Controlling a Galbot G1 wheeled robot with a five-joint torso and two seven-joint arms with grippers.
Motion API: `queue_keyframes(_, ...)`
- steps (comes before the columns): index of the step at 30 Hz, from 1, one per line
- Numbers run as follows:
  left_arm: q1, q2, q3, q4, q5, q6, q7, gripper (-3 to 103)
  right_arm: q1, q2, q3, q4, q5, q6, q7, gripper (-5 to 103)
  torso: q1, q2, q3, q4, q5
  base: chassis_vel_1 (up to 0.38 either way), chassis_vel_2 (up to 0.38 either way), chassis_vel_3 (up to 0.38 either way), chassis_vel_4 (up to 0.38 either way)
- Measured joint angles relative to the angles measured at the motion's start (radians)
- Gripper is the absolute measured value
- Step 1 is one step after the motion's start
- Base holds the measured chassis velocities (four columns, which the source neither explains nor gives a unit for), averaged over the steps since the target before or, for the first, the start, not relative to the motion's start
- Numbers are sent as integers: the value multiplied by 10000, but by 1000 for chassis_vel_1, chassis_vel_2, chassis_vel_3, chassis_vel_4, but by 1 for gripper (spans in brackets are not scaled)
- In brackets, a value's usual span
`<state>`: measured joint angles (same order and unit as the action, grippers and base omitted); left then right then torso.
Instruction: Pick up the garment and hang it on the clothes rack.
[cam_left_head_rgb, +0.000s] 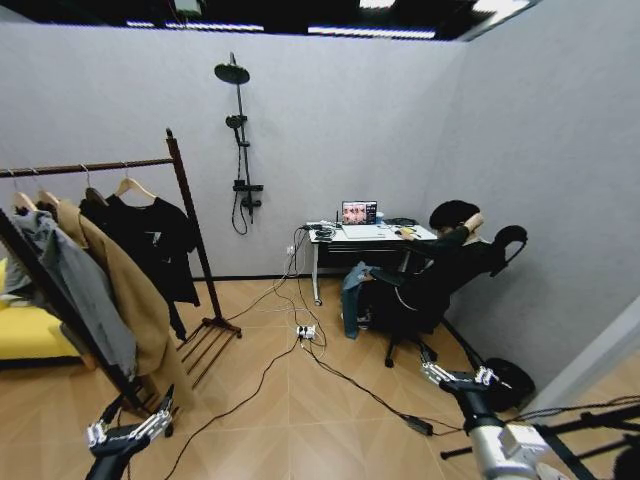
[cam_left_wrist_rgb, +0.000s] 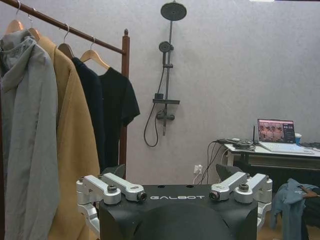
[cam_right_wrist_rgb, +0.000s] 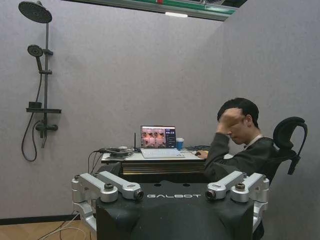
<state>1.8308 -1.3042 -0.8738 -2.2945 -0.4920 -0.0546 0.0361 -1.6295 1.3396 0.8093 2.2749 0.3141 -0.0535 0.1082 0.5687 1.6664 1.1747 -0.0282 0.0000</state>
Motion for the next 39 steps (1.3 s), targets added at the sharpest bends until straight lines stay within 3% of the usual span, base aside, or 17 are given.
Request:
queue_keyframes(25,0,0,0,0,0,0,3,100,2,0,0,0,0,0,0,100,4,-2,1,0,0,-17,-35,-29,-21)
queue_keyframes(39,0,0,0,1,0,0,-3,100,0,0,0,0,0,0,0,100,1,-1,1,4,-3,168,-171,-157,157)
